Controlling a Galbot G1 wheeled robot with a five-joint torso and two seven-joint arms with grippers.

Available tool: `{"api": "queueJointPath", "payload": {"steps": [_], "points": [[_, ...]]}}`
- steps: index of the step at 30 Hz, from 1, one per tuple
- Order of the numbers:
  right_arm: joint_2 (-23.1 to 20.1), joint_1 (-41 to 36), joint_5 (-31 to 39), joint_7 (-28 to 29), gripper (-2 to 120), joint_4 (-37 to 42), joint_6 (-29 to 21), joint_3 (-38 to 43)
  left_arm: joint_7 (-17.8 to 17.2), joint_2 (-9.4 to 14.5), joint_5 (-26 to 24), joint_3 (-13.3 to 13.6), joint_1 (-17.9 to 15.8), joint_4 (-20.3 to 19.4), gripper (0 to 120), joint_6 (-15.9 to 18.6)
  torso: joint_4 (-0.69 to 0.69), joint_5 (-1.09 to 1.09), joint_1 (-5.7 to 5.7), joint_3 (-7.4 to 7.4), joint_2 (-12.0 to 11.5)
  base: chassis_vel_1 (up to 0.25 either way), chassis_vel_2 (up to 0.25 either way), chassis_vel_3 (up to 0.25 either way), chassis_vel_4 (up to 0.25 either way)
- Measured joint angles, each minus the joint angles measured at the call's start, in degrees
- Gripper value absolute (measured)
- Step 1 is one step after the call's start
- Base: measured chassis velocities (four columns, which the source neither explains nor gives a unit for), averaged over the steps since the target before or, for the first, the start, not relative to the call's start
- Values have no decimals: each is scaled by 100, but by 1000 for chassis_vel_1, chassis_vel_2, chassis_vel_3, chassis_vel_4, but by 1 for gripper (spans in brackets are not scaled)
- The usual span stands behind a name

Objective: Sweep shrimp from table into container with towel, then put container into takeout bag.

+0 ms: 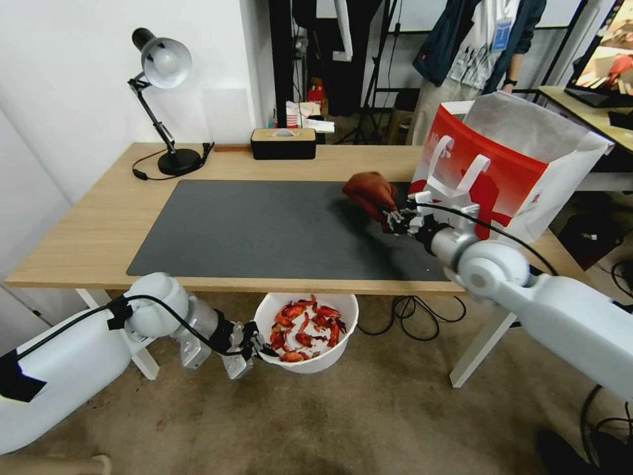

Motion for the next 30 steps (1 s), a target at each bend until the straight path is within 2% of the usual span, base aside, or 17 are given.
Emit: {"api": "queueJointPath", "payload": {"steps": [4, 7, 9, 11, 13, 15, 20, 21, 25, 26, 29, 30], "points": [[37, 78, 288, 216, 5, -58, -144, -44, 0, 39, 18, -122, 145, -51, 0, -12, -2, 0, 0, 0, 0, 0, 0, 0, 0], [19, 76, 370, 247, 10, -31, -204, -40, 0, 62, 19, -148, 166, -63, 0, -15, -2, 2, 0, 0, 0, 0, 0, 0, 0], [-30, 75, 459, 338, 21, -1, -296, -5, 1, 86, 19, -174, 178, -73, 0, -17, -2, 1, -1, 0, 0, 0, 0, 0, 0], [-35, 77, 497, 365, 25, 3, -325, 11, 2, 90, 19, -175, 179, -74, 0, -18, -2, 2, 0, 0, 0, 0, 0, 0, 0], [-69, 122, 630, 473, 37, 8, -426, 56, 7, 104, 18, -201, 196, -75, 0, -18, -2, 1, 0, 0, 0, 0, 0, 0, 0], [-82, 138, 637, 478, 39, 9, -448, 48, 8, 108, 18, -211, 204, -74, 0, -18, -2, 2, 0, 0, 0, 0, 0, 0, 0], [-111, 299, 701, 527, 63, 59, -652, -160, 13, 125, 16, -291, 272, -71, 0, -21, -1, 1, 0, 0, 0, 0, 0, 0, 0], [-111, 299, 701, 527, 63, 59, -652, -160, 13, 125, 16, -291, 272, -71, 0, -21, -1, 1, 0, 0, 0, 0, 0, 0, 0], [-94, 496, 910, 706, 82, 165, -892, -382, 14, 139, 8, -336, 296, -59, 0, -27, -1, 0, -1, 0, 0, 0, 0, 0, 0], [-94, 496, 910, 706, 82, 165, -892, -382, 14, 139, 8, -336, 296, -59, 0, -27, -1, 0, -1, 0, 0, 0, 0, 0, 0], [-78, 646, 910, 756, 95, 170, -928, -489, 14, 140, 3, -352, 307, -57, 0, -28, -1, 1, 0, 0, 0, 0, 0, 0, 0], [-78, 646, 910, 756, 95, 170, -928, -489, 14, 140, 3, -352, 307, -57, 0, -28, -1, 1, 0, 0, 0, 0, 0, 0, 0]]}}
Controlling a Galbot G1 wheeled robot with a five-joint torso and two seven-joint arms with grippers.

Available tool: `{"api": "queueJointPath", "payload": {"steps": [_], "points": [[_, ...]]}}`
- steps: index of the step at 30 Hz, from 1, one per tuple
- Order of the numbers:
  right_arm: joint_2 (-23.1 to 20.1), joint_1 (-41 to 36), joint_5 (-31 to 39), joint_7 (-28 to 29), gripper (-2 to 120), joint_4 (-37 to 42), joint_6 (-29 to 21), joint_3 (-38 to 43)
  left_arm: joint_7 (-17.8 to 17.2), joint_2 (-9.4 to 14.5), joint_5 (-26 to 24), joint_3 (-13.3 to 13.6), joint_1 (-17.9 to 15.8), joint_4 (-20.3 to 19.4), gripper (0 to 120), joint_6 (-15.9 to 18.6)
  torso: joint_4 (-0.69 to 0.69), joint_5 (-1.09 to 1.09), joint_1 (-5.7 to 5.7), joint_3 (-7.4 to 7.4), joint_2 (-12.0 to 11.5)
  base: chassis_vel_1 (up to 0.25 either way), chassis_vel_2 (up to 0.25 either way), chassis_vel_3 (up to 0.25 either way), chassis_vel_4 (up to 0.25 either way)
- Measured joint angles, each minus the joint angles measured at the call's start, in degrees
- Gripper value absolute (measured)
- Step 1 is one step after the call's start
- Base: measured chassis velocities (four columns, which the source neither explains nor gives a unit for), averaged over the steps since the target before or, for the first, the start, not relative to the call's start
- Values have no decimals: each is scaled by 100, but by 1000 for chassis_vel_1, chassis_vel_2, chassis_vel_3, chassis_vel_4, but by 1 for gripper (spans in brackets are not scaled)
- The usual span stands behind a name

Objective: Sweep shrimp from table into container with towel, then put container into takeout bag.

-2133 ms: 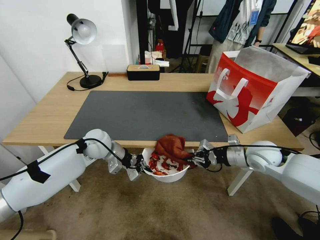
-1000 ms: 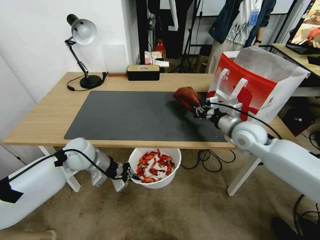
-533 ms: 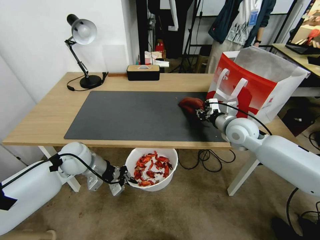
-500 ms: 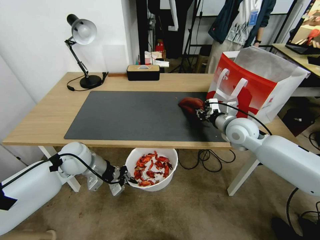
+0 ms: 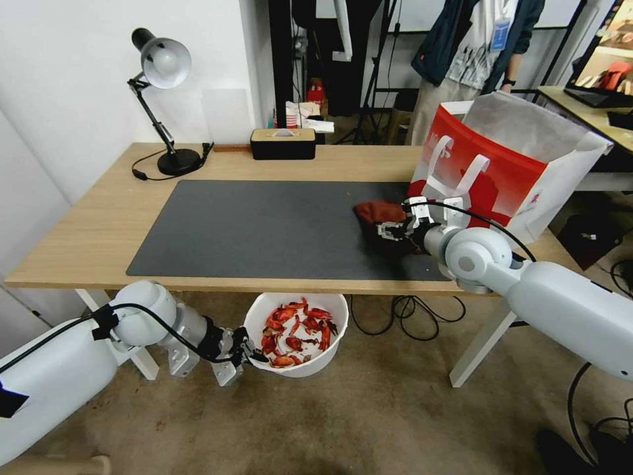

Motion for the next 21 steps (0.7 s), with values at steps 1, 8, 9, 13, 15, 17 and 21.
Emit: {"api": "queueJointPath", "payload": {"steps": [1, 8, 9, 13, 15, 17, 21], "points": [[1, 24, -23, 2, 98, -1, 0, -12, 0, 0, -2, -2, 3, 1, 0, 0, 0, 0, 0, 0, 0, 0, 0, 0, 0], [-42, 108, -267, 48, 100, -10, -72, -93, 0, -31, -5, -7, 10, 32, 0, 0, -1, 0, 0, 0, 0, 0, 0, 0, 0], [-55, 110, -290, 53, 100, -14, -105, -94, 0, -38, -5, -7, 10, 36, 0, -1, -1, 0, 0, 0, 0, 0, 0, 0, 0], [-87, 99, -311, -51, 100, 4, -231, 21, 0, -51, -5, 5, -9, 67, 0, -5, -1, 1, 0, 0, 0, 0, 0, 0, 0], [-87, 91, -307, -114, 100, 9, -194, 81, 1, -54, -5, 8, -11, 71, 0, -7, -1, 0, 0, 0, 0, 0, 0, 0, 0], [-78, 79, -236, -223, 100, 10, 26, 176, 1, -59, -5, 19, -6, 71, 0, -10, -1, 2, 0, 0, 0, 0, 0, 0, 0], [-101, 60, -52, -262, 100, 43, 235, 311, 6, -76, -5, 26, 3, 68, 0, -10, 0, 1, 0, 0, 0, 0, 0, 0, 0]]}}
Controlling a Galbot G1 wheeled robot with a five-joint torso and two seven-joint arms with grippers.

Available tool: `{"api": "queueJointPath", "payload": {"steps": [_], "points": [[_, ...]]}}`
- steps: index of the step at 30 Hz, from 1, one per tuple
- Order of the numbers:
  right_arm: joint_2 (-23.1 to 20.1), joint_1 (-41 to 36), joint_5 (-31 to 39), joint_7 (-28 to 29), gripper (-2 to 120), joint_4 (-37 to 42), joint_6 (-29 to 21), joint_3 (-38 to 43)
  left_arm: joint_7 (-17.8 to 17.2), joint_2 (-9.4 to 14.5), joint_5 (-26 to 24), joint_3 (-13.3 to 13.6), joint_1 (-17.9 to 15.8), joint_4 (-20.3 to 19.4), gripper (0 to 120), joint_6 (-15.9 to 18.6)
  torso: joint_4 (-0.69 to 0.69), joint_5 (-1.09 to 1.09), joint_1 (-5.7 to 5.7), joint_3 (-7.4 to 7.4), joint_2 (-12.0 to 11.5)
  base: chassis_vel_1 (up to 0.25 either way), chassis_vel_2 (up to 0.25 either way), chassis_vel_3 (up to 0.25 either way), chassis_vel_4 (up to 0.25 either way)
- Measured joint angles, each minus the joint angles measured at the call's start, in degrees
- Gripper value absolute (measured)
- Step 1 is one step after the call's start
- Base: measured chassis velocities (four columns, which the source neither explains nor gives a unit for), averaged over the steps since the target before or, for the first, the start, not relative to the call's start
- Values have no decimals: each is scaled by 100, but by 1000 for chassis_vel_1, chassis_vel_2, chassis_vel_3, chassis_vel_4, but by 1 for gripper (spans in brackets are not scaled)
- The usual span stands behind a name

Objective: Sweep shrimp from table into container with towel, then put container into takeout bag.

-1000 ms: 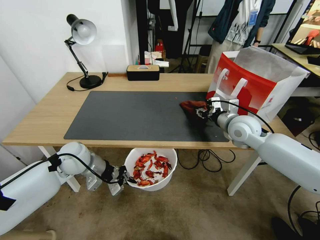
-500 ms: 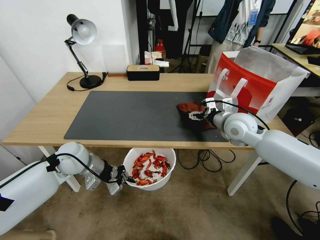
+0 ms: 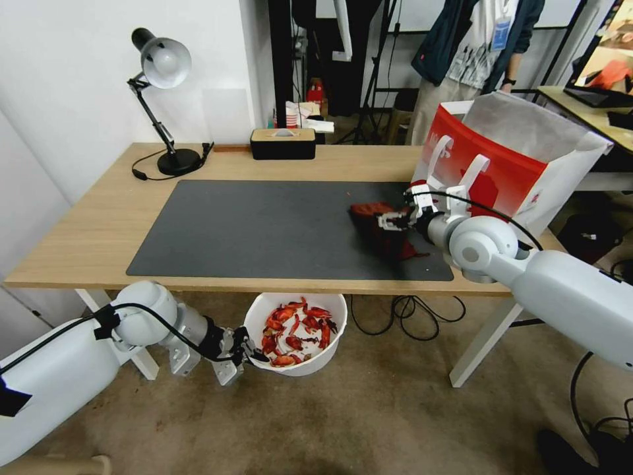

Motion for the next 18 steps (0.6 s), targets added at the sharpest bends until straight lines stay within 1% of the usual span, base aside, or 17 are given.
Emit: {"api": "queueJointPath", "payload": {"steps": [3, 4, 5, 6, 7, 8, 9, 14, 16, 18], "points": [[-48, -22, 99, -4, 100, 44, 18, 102, 0, -1, 0, 0, 0, 0, 0, 0, 0, 0, 0, 0, 0, 0, 0, 0, 0], [-90, -40, 156, -28, 100, 75, -40, 174, 1, 0, 0, 0, 0, -2, 0, -1, 0, 0, 0, 0, 0, 0, 0, 0, 0], [-148, -68, 142, -77, 100, 102, -327, 281, 1, 9, 0, 0, -5, -10, 0, -1, -1, 0, 0, 0, 0, 0, 0, 0, 0], [-148, -68, 142, -77, 100, 102, -327, 281, 1, 9, 0, 0, -5, -10, 0, -1, -1, 0, 0, 0, 0, 0, 0, 0, 0], [-183, -80, 15, -142, 100, 100, -500, 313, 1, 13, -1, 0, -8, -13, 0, -1, -1, -1, 0, 0, 0, 0, 0, 0, 0], [-260, -114, -456, -377, 100, 68, -613, 318, 1, 22, -3, 0, -12, -23, 0, -2, -2, -1, 0, 0, 0, 0, 0, 0, 0], [-286, -131, -618, -487, 100, 49, -604, 331, 1, 30, -5, -1, -14, -28, 0, -2, -3, 0, 0, 0, 0, 0, 0, 0, 0], [-283, -194, -588, -516, 100, 51, -535, 449, 5, 47, -9, -4, -12, -45, 0, -3, -2, -2, 0, 0, 0, 0, 0, 0, 0], [-280, -384, -520, -492, 100, 84, -361, 635, 10, 106, -16, -36, 33, -86, 0, -3, 0, 0, 0, 0, 0, 0, 0, 0, 0], [-281, -399, -514, -491, 100, 91, -347, 648, 10, 111, -16, -43, 39, -90, 0, -3, 1, 0, 0, 0, 0, 0, 0, 0, 0]]}}
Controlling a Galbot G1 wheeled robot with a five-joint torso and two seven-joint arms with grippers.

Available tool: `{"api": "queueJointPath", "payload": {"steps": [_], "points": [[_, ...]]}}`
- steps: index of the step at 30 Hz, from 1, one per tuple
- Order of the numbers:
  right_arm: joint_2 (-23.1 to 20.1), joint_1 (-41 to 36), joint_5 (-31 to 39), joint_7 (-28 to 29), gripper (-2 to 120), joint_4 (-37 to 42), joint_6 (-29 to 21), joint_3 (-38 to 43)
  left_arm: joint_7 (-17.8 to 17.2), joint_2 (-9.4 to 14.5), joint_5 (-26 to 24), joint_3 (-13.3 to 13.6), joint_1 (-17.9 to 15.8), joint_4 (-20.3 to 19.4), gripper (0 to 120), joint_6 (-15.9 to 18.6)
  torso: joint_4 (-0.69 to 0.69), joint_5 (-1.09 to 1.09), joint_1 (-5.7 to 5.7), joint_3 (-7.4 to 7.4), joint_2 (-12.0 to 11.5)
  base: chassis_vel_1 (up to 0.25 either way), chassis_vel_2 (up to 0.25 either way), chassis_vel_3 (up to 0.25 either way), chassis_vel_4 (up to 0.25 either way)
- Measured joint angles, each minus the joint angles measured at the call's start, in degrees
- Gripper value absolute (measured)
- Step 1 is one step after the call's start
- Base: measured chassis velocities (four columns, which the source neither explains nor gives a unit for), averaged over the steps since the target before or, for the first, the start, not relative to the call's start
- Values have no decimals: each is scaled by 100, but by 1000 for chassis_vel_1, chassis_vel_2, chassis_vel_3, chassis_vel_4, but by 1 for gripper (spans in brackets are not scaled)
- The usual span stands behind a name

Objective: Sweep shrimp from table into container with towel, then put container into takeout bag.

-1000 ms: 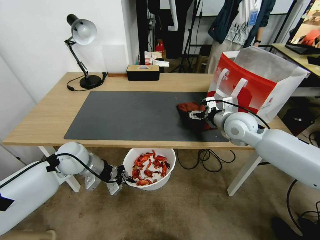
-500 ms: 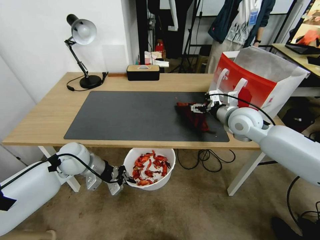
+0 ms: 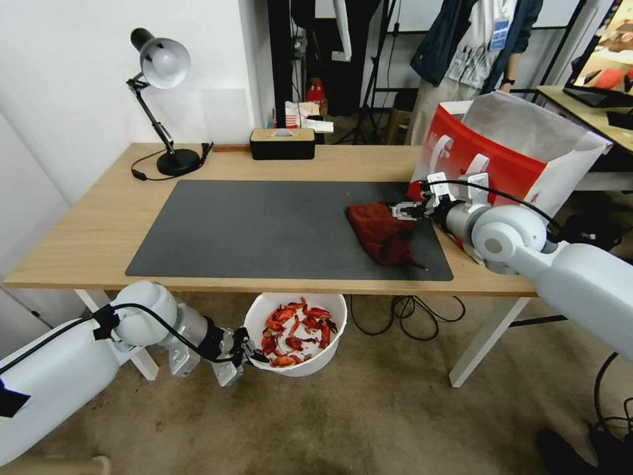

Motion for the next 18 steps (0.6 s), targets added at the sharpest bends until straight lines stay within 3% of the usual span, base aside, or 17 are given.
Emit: {"api": "queueJointPath", "payload": {"steps": [8, 10, 11, 14, 18], "points": [[-4, -946, -281, -432, 100, 432, 1040, 714, 11, 180, -5, -413, 362, -150, 0, -14, 0, 0, 0, 0, 0, 0, 0, 0, 0], [1, -1550, -574, -611, 100, 663, 1259, 1118, 16, 221, 37, -728, 688, -211, 0, -58, -2, -1, 0, -1, 0, 0, 0, 0, 0], [1, -1550, -574, -611, 100, 663, 1259, 1118, 16, 221, 37, -728, 688, -211, 0, -58, -2, -1, 0, -1, 0, 0, 0, 0, 0], [-15, -2321, -885, -760, 100, 958, 1434, 1694, -16, 295, 158, -1113, 1239, -309, 0, -119, -2, 1, 0, -1, 0, 0, 0, 0, 0], [-27, -2800, -1040, -860, 100, 1200, 1579, 2141, -41, 323, 263, -1316, 1586, -383, 0, -177, 0, -4, 0, -1, 1, 0, 0, 0, 0]]}}
